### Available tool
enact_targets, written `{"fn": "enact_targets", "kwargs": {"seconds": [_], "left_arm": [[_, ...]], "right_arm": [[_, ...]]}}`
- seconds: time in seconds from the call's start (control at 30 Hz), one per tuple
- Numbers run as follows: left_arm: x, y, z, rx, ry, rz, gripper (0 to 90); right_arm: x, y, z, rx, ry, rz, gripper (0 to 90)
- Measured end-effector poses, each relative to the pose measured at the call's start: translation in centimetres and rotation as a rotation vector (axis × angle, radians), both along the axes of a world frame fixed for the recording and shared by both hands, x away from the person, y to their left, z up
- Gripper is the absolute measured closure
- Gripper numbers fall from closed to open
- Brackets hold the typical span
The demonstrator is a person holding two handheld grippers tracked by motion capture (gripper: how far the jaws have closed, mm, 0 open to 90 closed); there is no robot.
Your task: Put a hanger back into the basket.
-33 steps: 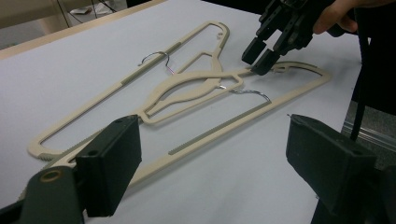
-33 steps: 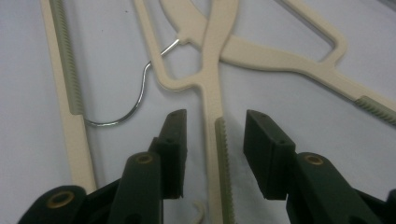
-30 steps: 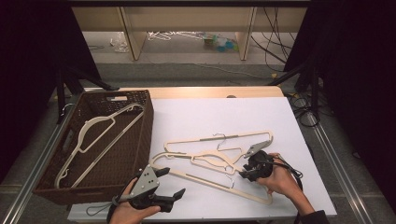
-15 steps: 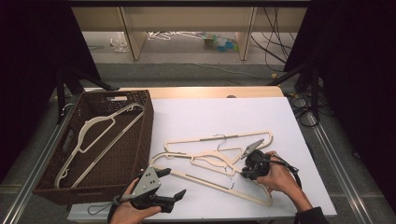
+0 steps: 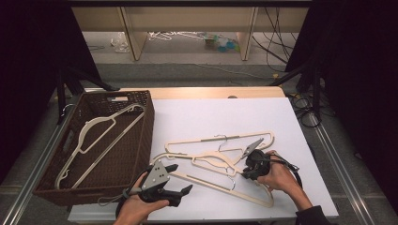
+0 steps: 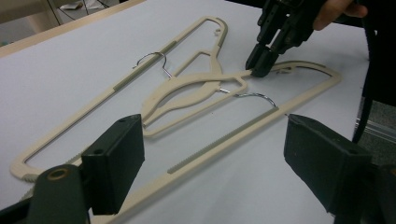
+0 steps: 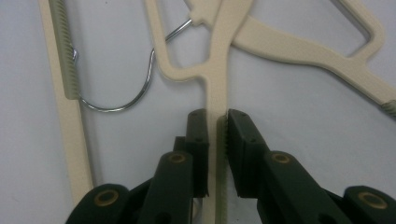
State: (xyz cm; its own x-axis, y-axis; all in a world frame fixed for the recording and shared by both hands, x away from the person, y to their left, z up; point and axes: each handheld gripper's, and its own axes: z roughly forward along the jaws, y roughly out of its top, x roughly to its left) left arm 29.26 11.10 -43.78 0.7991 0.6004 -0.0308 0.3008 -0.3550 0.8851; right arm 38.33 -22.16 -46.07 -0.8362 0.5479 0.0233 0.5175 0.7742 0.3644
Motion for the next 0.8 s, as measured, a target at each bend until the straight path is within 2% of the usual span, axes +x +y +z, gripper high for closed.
{"fn": "enact_targets", "kwargs": {"seconds": [0.07, 0.13, 0.17, 0.23, 0.3, 0.33, 0.37, 0.4, 0.53, 0.63, 0.8], "left_arm": [[0.8, -0.6, 0.0, 0.010, 0.012, 0.010, 20.6], [1.7, -1.4, 0.0, 0.014, 0.038, 0.000, 21.6], [2.1, -1.8, -0.1, 0.014, 0.036, -0.002, 22.4], [3.1, -2.7, -0.3, 0.041, 0.041, -0.006, 22.8], [4.2, -3.6, -0.4, 0.060, 0.053, -0.008, 24.1], [4.8, -4.1, -0.7, 0.042, 0.049, 0.003, 24.6], [5.4, -4.3, -0.7, 0.072, 0.044, -0.002, 24.9], [6.0, -4.6, -0.8, 0.083, 0.058, 0.005, 25.2], [8.0, -5.5, -1.4, 0.120, 0.061, 0.010, 27.5], [9.1, -6.3, -2.2, 0.196, 0.070, -0.008, 26.7], [10.4, -7.2, -3.0, 0.210, 0.108, -0.022, 30.0]], "right_arm": [[0.0, 0.0, 0.1, -0.002, -0.001, 0.014, 79.5], [0.0, 0.0, 0.1, -0.006, -0.004, 0.023, 79.5], [-0.1, -0.1, 0.3, -0.016, -0.014, 0.027, 79.5], [-0.2, -0.1, 0.7, -0.039, -0.032, 0.043, 79.5], [-0.4, -0.2, 1.1, -0.038, -0.040, 0.056, 79.5], [-0.5, -0.2, 1.3, -0.048, -0.049, 0.063, 79.5], [-0.6, -0.3, 1.6, -0.059, -0.055, 0.071, 79.5], [-0.7, -0.3, 1.8, -0.065, -0.065, 0.075, 79.5], [-1.1, -0.5, 2.9, -0.057, -0.085, 0.091, 79.5], [-1.2, -0.6, 3.4, -0.044, -0.091, 0.101, 79.5], [-1.5, -0.7, 4.0, -0.046, -0.106, 0.117, 79.5]]}}
